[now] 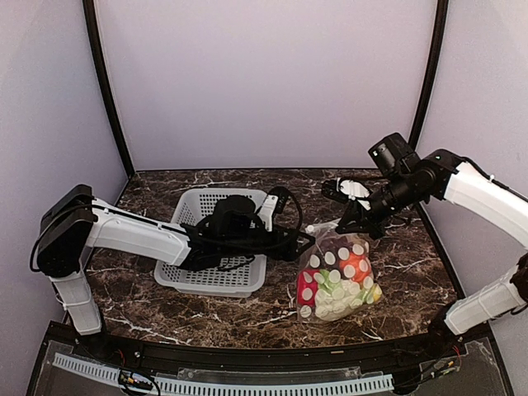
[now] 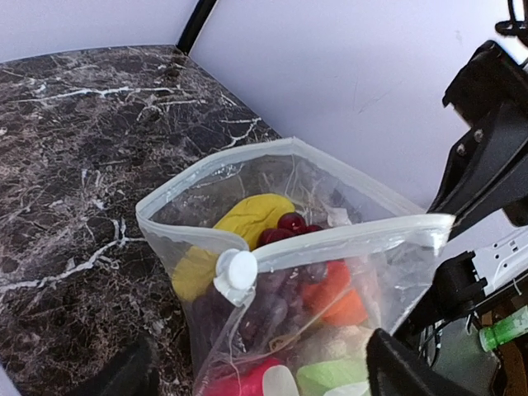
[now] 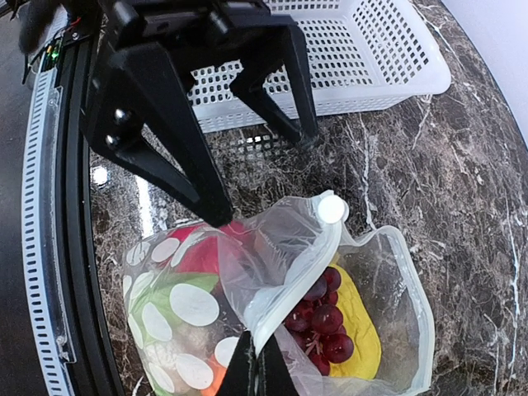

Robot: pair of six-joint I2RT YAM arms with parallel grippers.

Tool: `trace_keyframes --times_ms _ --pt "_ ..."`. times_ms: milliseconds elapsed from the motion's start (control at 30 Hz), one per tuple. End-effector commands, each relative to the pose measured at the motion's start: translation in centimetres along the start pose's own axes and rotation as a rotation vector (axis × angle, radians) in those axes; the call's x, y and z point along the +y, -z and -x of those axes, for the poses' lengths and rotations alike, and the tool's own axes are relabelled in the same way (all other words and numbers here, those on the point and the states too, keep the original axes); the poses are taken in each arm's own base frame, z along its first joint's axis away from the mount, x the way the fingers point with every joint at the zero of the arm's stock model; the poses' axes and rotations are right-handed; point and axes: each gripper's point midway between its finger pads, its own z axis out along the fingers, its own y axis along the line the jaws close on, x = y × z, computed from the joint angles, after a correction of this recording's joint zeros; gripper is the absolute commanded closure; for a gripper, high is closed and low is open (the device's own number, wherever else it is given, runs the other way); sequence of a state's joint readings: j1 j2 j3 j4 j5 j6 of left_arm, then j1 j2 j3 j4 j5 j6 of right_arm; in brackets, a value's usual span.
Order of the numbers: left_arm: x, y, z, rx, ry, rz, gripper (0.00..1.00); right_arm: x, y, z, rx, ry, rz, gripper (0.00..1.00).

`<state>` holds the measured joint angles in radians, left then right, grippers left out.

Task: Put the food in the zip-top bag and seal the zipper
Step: Pass from the right arm to the left

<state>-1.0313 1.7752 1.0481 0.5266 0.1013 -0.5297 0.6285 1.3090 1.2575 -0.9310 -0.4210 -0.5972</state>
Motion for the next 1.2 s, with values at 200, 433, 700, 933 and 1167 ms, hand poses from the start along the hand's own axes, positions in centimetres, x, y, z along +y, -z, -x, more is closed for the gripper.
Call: trace_keyframes --times_ms 200,433,700,933,1167 --pt "1.4 -3.4 -0.4 0.022 0.071 -0.121 0.36 -0.6 0.8 1.6 -0.053 0.015 -0.044 1.0" --pt "0.4 -4.7 0.2 0.014 0.039 -0.185 0.46 -0.5 0.8 1.6 -0.054 0.009 -0.039 1.0" --pt "0.9 -5.5 0.1 0.029 0.052 -0.177 0.76 -0.6 0.9 1.7 -0.056 0.007 -0.044 1.0" --pt "0.8 -4.1 1.5 0.01 -0.016 -0.139 0.99 -2.1 1.0 0.3 -0.01 0.003 -0.126 1.0" --pt "-1.0 0.4 5.4 -0.094 -0.171 -0.112 0.99 -6.2 1.7 -1.7 0.019 -0.083 -0.223 1.0"
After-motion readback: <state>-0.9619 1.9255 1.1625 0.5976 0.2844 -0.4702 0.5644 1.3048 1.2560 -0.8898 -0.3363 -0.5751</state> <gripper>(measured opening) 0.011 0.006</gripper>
